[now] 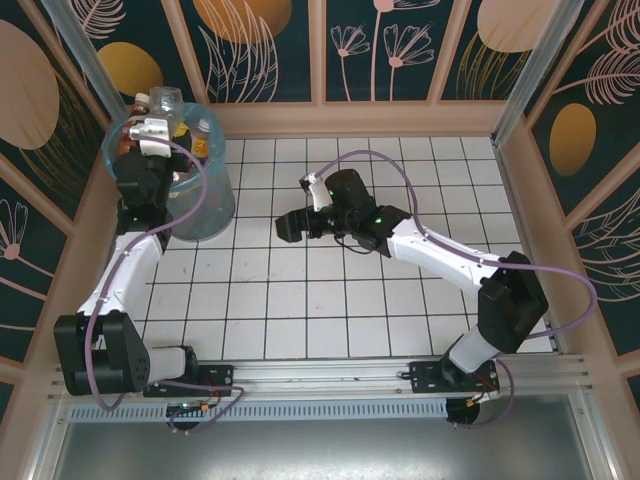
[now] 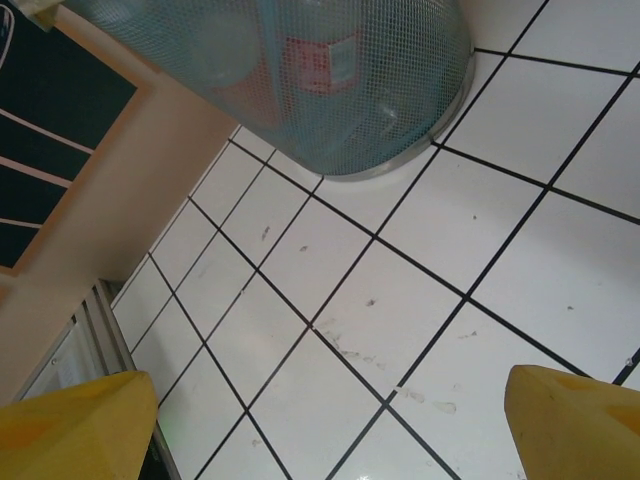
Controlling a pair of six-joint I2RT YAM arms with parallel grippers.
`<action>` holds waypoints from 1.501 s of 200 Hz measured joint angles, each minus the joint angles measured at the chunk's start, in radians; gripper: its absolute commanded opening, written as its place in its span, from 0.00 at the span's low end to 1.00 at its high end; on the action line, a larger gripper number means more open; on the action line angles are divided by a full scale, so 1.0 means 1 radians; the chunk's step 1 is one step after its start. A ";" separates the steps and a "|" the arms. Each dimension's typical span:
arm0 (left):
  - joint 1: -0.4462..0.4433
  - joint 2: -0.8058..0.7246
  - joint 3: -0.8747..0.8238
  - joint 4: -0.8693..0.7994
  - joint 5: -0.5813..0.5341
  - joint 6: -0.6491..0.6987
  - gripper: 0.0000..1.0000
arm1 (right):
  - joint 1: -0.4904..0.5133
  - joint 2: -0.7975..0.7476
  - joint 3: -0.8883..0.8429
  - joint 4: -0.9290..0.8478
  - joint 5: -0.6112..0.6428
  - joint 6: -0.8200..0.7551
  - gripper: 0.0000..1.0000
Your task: Put the plastic bottles in the bin
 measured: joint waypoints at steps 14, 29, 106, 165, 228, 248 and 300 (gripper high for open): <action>0.000 -0.004 -0.014 0.027 0.000 0.001 0.22 | 0.004 0.006 0.000 -0.001 0.000 0.000 0.90; 0.000 -0.006 -0.027 0.047 0.001 0.001 0.24 | 0.007 0.006 0.000 -0.001 0.001 -0.002 0.90; 0.001 -0.030 -0.059 0.071 0.023 -0.008 0.69 | 0.007 0.006 0.021 -0.013 0.026 -0.045 0.90; 0.001 -0.032 0.045 -0.100 0.040 -0.078 0.70 | 0.007 0.006 0.033 -0.013 0.027 -0.056 0.91; 0.001 -0.018 0.272 -0.358 0.061 -0.171 0.78 | 0.007 0.006 0.033 -0.013 0.027 -0.056 0.91; 0.001 0.043 0.421 -0.453 0.080 -0.210 0.80 | 0.007 0.006 0.033 -0.013 0.027 -0.056 0.91; 0.000 0.245 0.639 -0.680 0.172 -0.264 0.84 | 0.007 0.006 0.031 -0.010 0.023 -0.055 0.91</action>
